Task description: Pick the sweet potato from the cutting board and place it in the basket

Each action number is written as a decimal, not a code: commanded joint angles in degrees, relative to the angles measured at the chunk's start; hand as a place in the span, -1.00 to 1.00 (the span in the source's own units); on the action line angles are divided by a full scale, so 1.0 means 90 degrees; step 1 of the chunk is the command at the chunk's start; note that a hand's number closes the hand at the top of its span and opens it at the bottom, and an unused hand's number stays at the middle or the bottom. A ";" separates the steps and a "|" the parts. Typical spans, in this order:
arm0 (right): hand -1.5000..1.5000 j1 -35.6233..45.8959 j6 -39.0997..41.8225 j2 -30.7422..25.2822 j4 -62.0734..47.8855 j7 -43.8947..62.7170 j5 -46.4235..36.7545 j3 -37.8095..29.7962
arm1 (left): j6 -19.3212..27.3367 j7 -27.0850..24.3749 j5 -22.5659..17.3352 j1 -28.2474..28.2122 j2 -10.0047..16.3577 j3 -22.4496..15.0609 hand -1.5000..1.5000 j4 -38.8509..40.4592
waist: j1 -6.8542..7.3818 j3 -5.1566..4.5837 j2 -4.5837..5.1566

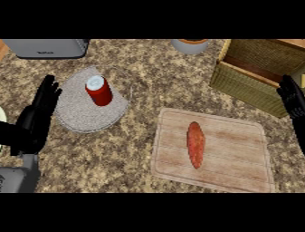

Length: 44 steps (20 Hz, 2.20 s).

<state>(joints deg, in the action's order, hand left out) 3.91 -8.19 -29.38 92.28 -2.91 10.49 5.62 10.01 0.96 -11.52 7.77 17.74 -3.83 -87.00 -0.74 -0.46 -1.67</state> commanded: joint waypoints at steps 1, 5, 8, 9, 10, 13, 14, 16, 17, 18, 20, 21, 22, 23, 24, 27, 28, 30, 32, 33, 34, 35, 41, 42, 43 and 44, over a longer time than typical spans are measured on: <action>1.00 0.0417 0.0611 0.0224 -0.0464 -0.0599 0.0568 -0.0313 | 0.0068 0.0089 0.0139 -0.0009 0.0041 0.0036 0.00 -0.0226 | 0.0141 0.0059 0.0188; 1.00 0.1706 0.1742 0.0864 -0.0556 -0.0933 0.1958 -0.0257 | -0.0210 0.0535 0.0105 0.0213 0.0359 0.0003 0.00 0.0335 | 0.0560 0.0108 0.0332; 1.00 0.2019 0.2950 0.0090 -0.0174 -0.1807 0.0586 0.0902 | -0.0378 0.0750 0.0042 0.0288 0.0317 -0.0150 0.00 0.0474 | 0.0667 0.0081 0.0352; -1.00 0.2046 0.2835 0.0243 -0.0088 -0.2163 -0.0011 0.1318 | -0.0464 0.0830 0.0024 0.0287 0.0381 -0.0162 0.00 0.0503 | 0.0662 0.0073 0.0325; -1.00 0.2228 0.2654 0.0278 -0.0084 -0.2269 -0.0496 0.1537 | -0.0486 0.1027 -0.0071 0.0374 0.0450 -0.0054 0.00 0.0554 | 0.0562 0.0062 0.0281; -1.00 0.1916 0.1426 0.1801 -0.0432 -0.2731 -0.1546 0.2586 | -0.0476 0.0902 0.0023 0.0373 0.0435 0.0016 0.00 0.0915 | 0.0285 0.0052 0.0240; -1.00 0.1817 0.1070 0.1992 0.0122 -0.2226 -0.1627 0.2690 | -0.0542 0.1003 -0.0140 0.0441 0.0594 0.0302 0.00 0.0945 | 0.0146 0.0048 0.0187; -1.00 0.1773 0.0849 0.2074 0.0303 -0.1675 -0.1914 0.2675 | -0.0557 0.1031 -0.0083 0.0556 0.0469 0.0322 0.00 0.1115 | 0.0072 0.0048 0.0181; -1.00 0.2024 0.0697 0.2331 0.0205 -0.1117 -0.2146 0.2868 | -0.0582 0.1112 -0.0110 0.0397 0.0545 0.0349 0.00 0.0804 | 0.0111 0.0048 0.0175; -1.00 0.2362 0.0904 0.2289 0.0493 -0.0376 -0.1964 0.2699 | -0.0538 0.1273 -0.0103 0.0718 0.0546 0.0418 0.00 0.1001 | 0.0079 0.0047 0.0174; -1.00 0.2801 0.1231 0.2063 0.0809 0.0923 -0.1734 0.2481 | -0.0747 0.1015 -0.0111 0.0333 0.0659 0.0420 0.00 0.1014 | 0.0087 0.0040 0.0160; -1.00 0.2716 0.1588 0.1671 0.0968 0.1274 -0.1630 0.2467 | -0.0519 0.1280 -0.0038 0.0254 0.0528 0.0267 0.00 0.0658 | 0.0078 0.0042 0.0136; -1.00 0.3146 0.1699 0.1597 0.1013 0.1848 -0.1739 0.2476 | -0.0665 0.1207 -0.0171 0.0338 0.0725 0.0498 0.00 0.0823 | 0.0082 0.0032 0.0125; -1.00 0.3181 0.1924 0.1216 0.0943 0.1893 -0.1828 0.2346 | -0.0482 0.1126 0.0005 0.0269 0.0418 0.0248 0.00 0.0845 | 0.0041 0.0035 0.0138; -1.00 0.3578 0.2059 0.1017 0.0968 0.2351 -0.1952 0.2247 | -0.0628 0.1014 -0.0115 0.0373 0.0579 0.0452 0.00 0.1020 | 0.0015 0.0021 0.0129; -1.00 0.4194 0.2428 0.0105 0.0875 0.3049 -0.2625 0.1988 | -0.0693 0.1125 -0.0246 0.0305 0.0648 0.0537 0.00 0.0878 | -0.0001 0.0010 0.0073; -1.00 0.4405 0.2664 -0.0067 0.0850 0.3381 -0.2689 0.1998 | -0.0640 0.1264 -0.0181 0.0401 0.0650 0.0479 0.00 0.0864 | -0.0019 0.0014 0.0078; -1.00 0.4819 0.3116 -0.0235 0.0785 0.4036 -0.2394 0.1692 | -0.0535 0.1273 -0.0069 0.0548 0.0600 0.0460 0.00 0.1018 | -0.0031 0.0026 0.0125; -1.00 0.5214 0.3722 -0.0417 0.0767 0.4543 -0.1820 0.1296 | -0.0631 0.1098 -0.0082 0.0299 0.0529 0.0424 0.00 0.0934 | 0.0043 0.0035 0.0137; -1.00 0.5500 0.3964 -0.0234 0.0509 0.4883 -0.1747 0.1492 | -0.0536 0.1061 -0.0045 0.0268 0.0464 0.0421 0.00 0.0816 | 0.0121 0.0034 0.0147; -1.00 0.5384 0.4250 -0.0336 0.0417 0.4816 -0.1438 0.1320 | -0.0599 0.1076 0.0036 0.0393 0.0473 0.0358 0.00 0.0936 | 0.0073 0.0041 0.0166; -1.00 0.5532 0.4698 -0.0513 0.0326 0.4856 -0.1066 0.1215 | -0.0722 0.1348 -0.0170 0.0606 0.0612 0.0517 0.00 0.0934 | 0.0064 0.0041 0.0164; -1.00 0.5479 0.6114 -0.0981 0.0011 0.5018 0.0423 0.0577 | -0.0885 0.1042 -0.0112 0.0381 0.0712 0.0698 0.00 0.1003 | 0.0062 0.0047 0.0167; -1.00 0.5090 0.6206 -0.1174 0.0445 0.5160 0.0703 0.0463 | -0.0798 0.1420 -0.0084 0.0285 0.0636 0.0534 0.00 0.0623 | 0.0025 0.0051 0.0144; -1.00 0.5119 0.6294 -0.1201 0.0288 0.5168 0.0830 0.0345 | -0.0632 0.1332 0.0031 0.0583 0.0453 0.0527 0.00 0.0933 | 0.0014 0.0049 0.0163; -1.00 0.4680 0.6173 -0.1207 0.0682 0.5232 0.1130 0.0295 | -0.0535 0.1419 0.0021 0.0673 0.0403 0.0559 0.00 0.0923 | -0.0039 0.0051 0.0151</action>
<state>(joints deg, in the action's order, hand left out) 50.09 42.91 -37.87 95.13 41.36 13.22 11.75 3.87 12.32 -11.85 12.06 22.41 0.90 -78.96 -0.47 -0.05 -0.26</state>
